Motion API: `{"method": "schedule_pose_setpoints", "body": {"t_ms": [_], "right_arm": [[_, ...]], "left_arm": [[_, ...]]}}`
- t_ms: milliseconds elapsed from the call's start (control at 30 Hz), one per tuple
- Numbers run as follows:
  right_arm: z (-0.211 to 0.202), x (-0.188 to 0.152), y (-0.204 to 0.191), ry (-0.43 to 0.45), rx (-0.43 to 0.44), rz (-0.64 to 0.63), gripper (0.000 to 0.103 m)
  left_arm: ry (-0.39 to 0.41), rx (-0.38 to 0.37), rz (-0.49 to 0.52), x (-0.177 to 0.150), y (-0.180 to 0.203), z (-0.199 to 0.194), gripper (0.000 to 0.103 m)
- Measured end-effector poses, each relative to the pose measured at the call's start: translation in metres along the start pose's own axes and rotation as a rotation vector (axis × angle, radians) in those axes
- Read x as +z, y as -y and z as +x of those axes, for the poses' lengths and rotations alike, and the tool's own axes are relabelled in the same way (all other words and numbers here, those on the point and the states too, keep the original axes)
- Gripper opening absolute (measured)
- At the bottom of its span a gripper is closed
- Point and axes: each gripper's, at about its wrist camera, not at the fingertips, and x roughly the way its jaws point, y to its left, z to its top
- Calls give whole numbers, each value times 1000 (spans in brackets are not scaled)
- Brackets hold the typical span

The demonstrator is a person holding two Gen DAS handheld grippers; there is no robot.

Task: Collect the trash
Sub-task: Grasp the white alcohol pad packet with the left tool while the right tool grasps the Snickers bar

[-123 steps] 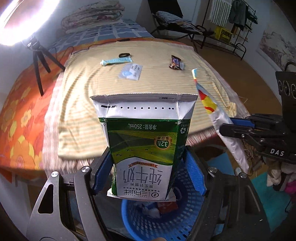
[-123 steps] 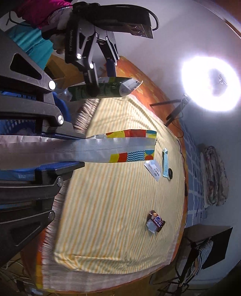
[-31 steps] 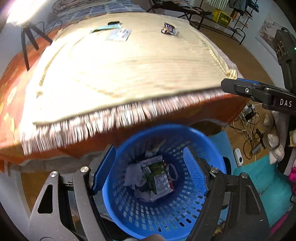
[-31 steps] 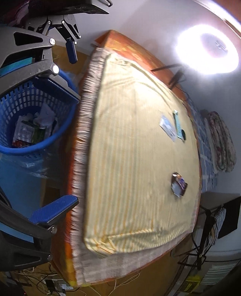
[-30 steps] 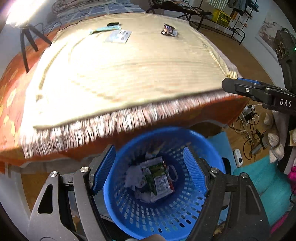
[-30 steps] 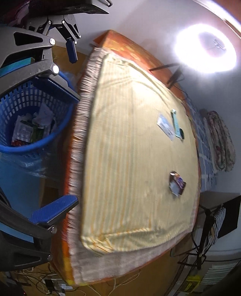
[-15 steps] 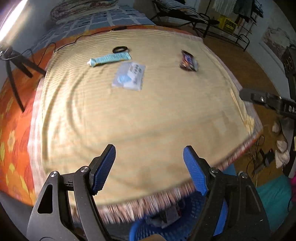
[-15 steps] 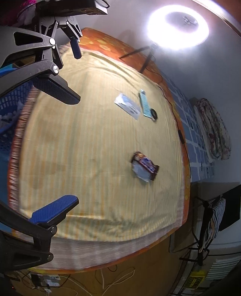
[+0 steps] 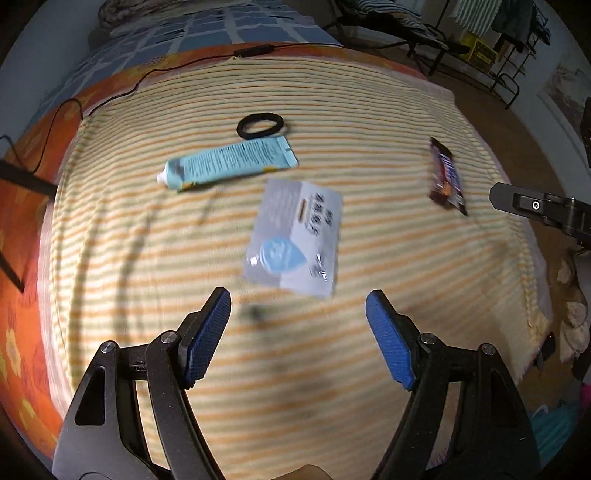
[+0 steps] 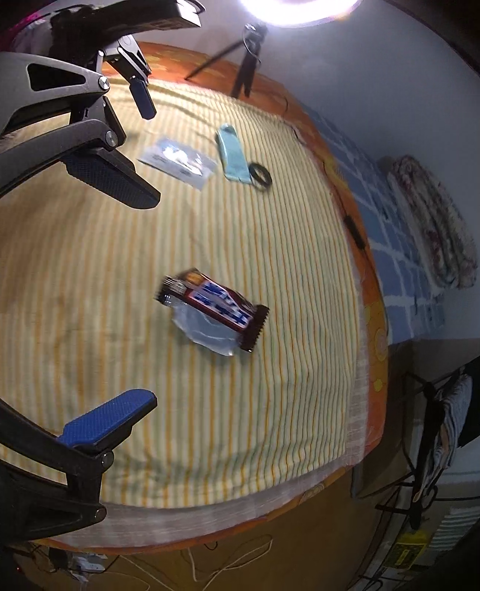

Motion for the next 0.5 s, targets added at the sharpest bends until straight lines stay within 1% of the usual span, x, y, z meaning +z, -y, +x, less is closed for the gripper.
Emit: {"method": "schedule_pose_setpoints", "body": {"t_ms": [100,200,267,333,400,467,500], "right_arm": [[17,11,5,-19,-14,23,99],[28,18,11,-35,-8,57,99],[36,23,16,-46,-2,90,99],[42,28,21,-48,-5,122,99],[46,31,24,-46,-7,141,99],[50,32,25,-47,-9,146,99],[52,32,24,-50,-11,146,99]], "left_arm": [[-2,30,17,10,2,10,78],[-8,68,39,21,5,19,78],[-11,75,45,28,7,24,78],[-14,74,47,35,9,29,86],[-13,90,55,39,12,35,87],[-22,127,78,40,16,41,87],[-20,140,80,41,17,43,92]]}}
